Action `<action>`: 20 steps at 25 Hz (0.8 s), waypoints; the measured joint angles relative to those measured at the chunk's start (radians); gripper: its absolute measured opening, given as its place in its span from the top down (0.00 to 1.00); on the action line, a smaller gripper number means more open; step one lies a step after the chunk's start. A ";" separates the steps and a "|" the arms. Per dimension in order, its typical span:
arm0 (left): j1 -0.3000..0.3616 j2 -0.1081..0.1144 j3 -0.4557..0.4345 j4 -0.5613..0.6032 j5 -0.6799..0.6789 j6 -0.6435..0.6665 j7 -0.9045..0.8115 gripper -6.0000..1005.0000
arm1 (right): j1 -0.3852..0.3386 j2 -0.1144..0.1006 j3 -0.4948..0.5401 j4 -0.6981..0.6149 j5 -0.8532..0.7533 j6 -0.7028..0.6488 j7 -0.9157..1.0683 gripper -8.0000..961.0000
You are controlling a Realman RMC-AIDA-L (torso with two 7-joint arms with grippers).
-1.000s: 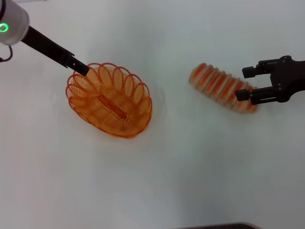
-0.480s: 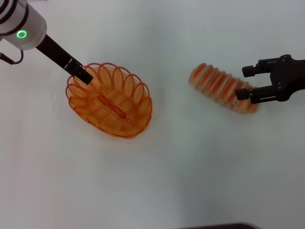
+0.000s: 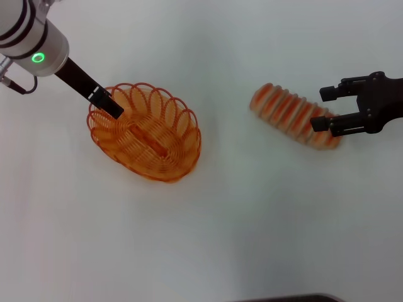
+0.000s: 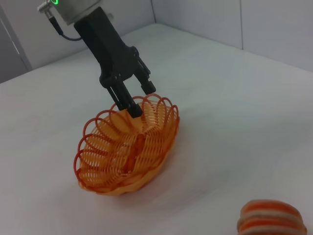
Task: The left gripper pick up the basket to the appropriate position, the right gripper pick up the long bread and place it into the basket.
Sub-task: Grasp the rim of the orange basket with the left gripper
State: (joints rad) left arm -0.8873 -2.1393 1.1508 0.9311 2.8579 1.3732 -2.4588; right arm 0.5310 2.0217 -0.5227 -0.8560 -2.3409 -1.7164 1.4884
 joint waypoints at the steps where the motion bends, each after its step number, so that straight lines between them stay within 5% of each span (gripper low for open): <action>1: 0.001 0.000 0.002 -0.001 0.000 -0.002 0.000 0.20 | 0.000 0.000 0.000 0.000 0.000 0.000 0.000 0.19; 20: 0.002 -0.005 0.023 -0.028 0.000 -0.041 0.000 0.23 | 0.007 0.000 0.002 0.000 0.000 0.006 0.000 0.19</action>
State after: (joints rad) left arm -0.8849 -2.1447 1.1741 0.9034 2.8578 1.3322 -2.4590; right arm 0.5382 2.0217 -0.5208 -0.8560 -2.3409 -1.7106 1.4888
